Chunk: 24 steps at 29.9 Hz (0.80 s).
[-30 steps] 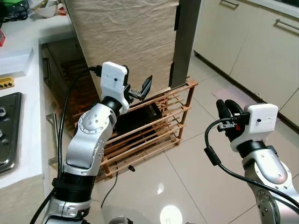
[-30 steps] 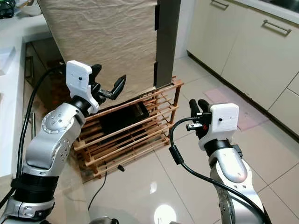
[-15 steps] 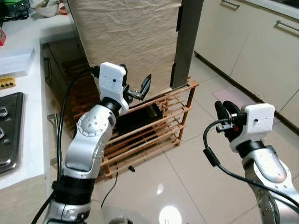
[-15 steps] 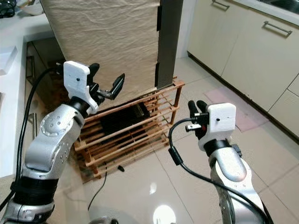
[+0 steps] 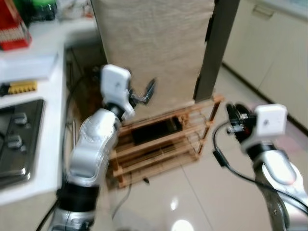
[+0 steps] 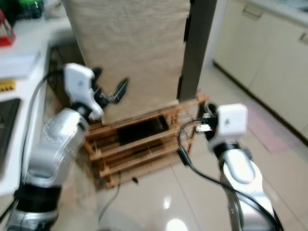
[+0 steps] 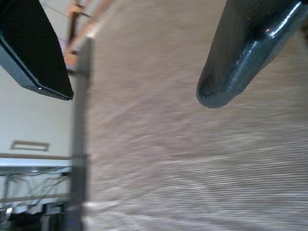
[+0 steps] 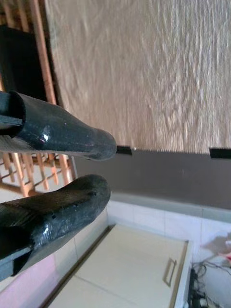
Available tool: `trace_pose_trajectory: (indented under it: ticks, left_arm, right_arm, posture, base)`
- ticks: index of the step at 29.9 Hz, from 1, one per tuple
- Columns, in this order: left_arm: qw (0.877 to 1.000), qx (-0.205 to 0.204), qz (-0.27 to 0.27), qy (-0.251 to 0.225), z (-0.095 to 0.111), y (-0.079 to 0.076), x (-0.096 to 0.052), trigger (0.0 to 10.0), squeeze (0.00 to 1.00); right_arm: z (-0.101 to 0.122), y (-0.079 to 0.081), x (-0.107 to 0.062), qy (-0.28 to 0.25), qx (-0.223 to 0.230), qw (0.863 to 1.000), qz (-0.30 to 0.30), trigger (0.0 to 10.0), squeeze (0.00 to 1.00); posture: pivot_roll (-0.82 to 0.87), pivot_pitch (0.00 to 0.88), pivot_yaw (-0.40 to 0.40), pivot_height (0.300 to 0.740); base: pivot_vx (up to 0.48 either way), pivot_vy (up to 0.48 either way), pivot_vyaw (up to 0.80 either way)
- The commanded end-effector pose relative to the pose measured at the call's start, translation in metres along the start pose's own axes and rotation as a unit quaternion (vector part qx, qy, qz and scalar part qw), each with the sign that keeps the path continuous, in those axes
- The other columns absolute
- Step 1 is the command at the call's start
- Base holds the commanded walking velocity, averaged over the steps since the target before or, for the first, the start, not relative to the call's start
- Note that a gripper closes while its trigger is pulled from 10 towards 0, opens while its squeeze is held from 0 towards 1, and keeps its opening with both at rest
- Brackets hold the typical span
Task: Restocking fridge
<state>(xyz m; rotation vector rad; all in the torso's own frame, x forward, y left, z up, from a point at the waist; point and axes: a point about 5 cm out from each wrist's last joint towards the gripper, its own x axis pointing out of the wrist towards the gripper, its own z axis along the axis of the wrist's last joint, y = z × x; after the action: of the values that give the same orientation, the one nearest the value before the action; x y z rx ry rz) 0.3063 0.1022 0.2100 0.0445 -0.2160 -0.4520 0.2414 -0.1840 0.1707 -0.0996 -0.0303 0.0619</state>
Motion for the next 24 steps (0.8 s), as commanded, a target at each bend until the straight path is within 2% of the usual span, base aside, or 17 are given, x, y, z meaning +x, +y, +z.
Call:
trace_pose_trajectory:
  ticks: [1, 24]
  left_arm:
    - [1.000, 0.007, 0.011, 0.002, 0.0018, 0.0085, -0.0031, 10.0, 0.00]
    - [1.000, 0.007, 0.011, 0.008, -0.0021, 0.0084, -0.0069, 10.0, 0.00]
  right_arm:
    - [0.0005, 0.0053, 0.0011, 0.000, 0.008, 1.000, 0.008, 10.0, 0.00]
    - [-0.0007, 0.0059, 0.0021, -0.001, 0.006, 1.000, 0.020, 10.0, 0.00]
  posture:
    - [-0.03, 0.027, 0.032, 0.740]
    - [-0.02, 0.000, 0.022, 0.740]
  base:
    - [0.360, 0.000, 0.00]
    - [0.012, 0.000, 0.00]
